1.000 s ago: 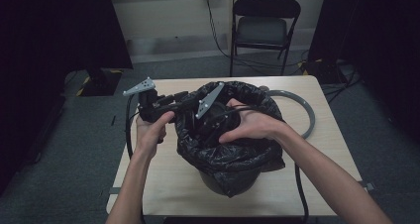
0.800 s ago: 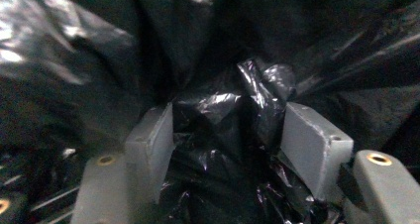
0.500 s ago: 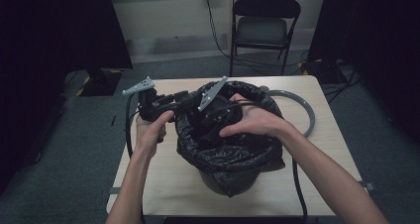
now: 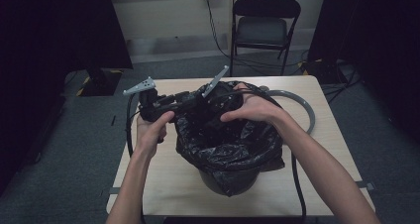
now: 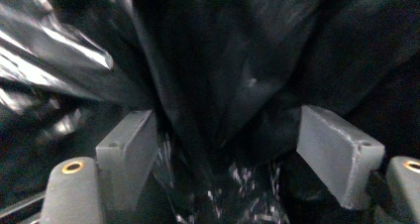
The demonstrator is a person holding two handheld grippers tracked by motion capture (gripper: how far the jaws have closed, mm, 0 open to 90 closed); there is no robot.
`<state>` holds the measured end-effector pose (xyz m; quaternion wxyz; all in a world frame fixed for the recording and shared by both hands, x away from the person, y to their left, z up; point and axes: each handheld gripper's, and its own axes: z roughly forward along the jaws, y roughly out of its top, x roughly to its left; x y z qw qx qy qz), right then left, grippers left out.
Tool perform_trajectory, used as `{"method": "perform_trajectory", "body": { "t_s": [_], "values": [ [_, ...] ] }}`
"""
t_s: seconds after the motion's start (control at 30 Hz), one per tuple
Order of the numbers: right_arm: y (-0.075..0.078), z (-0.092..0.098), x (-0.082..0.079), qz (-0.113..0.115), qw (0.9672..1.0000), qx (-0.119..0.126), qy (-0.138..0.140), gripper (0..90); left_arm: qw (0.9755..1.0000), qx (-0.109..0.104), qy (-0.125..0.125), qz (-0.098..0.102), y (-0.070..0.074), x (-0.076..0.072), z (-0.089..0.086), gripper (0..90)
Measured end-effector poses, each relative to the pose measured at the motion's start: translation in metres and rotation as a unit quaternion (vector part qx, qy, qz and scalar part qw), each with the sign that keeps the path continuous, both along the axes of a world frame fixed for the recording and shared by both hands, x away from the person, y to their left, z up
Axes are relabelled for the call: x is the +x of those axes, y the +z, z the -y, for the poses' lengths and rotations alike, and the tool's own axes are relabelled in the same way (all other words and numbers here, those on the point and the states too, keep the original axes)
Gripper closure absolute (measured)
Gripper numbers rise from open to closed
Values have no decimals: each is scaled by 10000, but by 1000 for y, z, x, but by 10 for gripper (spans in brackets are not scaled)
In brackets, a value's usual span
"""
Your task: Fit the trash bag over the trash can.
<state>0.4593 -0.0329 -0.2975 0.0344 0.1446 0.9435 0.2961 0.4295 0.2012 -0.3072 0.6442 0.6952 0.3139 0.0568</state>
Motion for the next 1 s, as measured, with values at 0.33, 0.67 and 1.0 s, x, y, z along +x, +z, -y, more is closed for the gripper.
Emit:
{"method": "perform_trajectory", "body": {
  "t_s": [0.33,0.67,1.0],
  "values": [
    [30,19,-1,-129,9967,786,135,275,9999,42,92,31,2,2,0,467],
    [49,37,1,5,9961,859,218,275,9994,227,247,111,4,-1,0,438],
    [75,58,7,176,9927,1189,-80,293,9987,244,422,112,5,-4,-3,375]
  ]
}}
